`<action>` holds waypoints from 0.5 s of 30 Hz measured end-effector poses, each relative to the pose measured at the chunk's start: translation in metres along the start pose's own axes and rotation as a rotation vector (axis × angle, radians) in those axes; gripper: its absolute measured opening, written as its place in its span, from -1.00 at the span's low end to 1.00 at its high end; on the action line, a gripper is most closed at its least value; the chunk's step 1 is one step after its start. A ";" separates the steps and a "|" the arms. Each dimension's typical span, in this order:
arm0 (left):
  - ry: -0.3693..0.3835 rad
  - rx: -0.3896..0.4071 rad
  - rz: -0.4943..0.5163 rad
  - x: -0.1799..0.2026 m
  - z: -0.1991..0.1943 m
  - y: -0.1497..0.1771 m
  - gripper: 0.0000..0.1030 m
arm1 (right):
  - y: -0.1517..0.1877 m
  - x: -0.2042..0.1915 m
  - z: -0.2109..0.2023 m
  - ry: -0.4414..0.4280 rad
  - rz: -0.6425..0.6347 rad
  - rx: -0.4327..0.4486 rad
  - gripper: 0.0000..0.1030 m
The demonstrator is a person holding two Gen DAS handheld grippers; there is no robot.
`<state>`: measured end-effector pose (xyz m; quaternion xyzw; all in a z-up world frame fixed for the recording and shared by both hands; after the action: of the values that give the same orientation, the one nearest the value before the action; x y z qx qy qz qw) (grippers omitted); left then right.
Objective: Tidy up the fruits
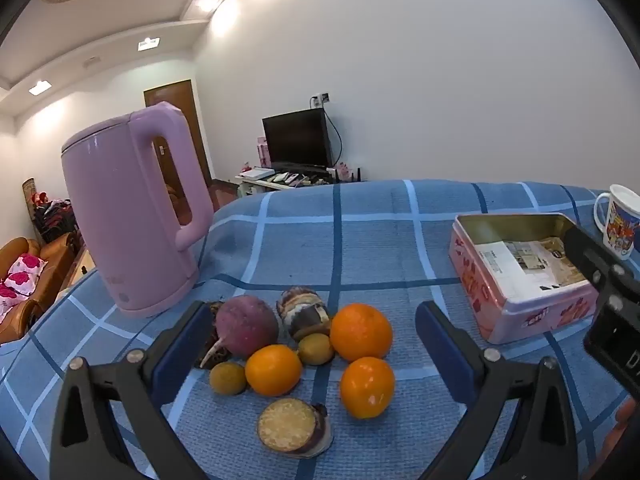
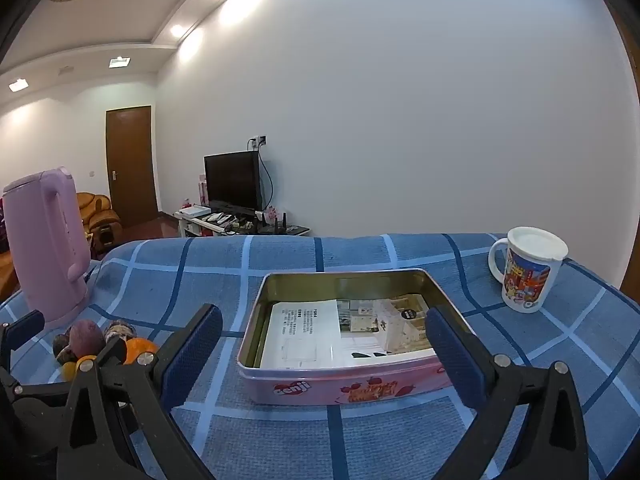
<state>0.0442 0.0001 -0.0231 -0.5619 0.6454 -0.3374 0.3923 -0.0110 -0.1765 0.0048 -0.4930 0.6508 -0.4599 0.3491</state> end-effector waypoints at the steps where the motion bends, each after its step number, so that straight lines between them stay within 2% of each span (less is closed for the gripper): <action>1: 0.002 0.001 0.002 0.000 0.000 0.000 1.00 | 0.000 0.000 0.001 -0.008 -0.001 -0.004 0.98; 6: 0.036 -0.003 -0.007 0.003 -0.001 0.000 1.00 | 0.005 -0.014 0.005 -0.013 -0.064 -0.026 0.98; 11: 0.017 -0.008 -0.002 0.010 -0.001 -0.004 1.00 | 0.007 -0.013 0.010 -0.053 -0.043 -0.058 0.98; 15: 0.029 0.003 -0.013 0.003 -0.005 -0.001 1.00 | 0.008 -0.011 0.012 -0.049 -0.030 -0.064 0.98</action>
<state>0.0404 -0.0029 -0.0203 -0.5606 0.6468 -0.3491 0.3815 0.0000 -0.1685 -0.0067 -0.5247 0.6489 -0.4320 0.3419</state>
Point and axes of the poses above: each gripper's, at about its wrist camera, not at the fingertips, and z roughly the way its jaws point, x to its right, y to its underside, the point moved 5 cm from there along z, roughly the way its jaws point
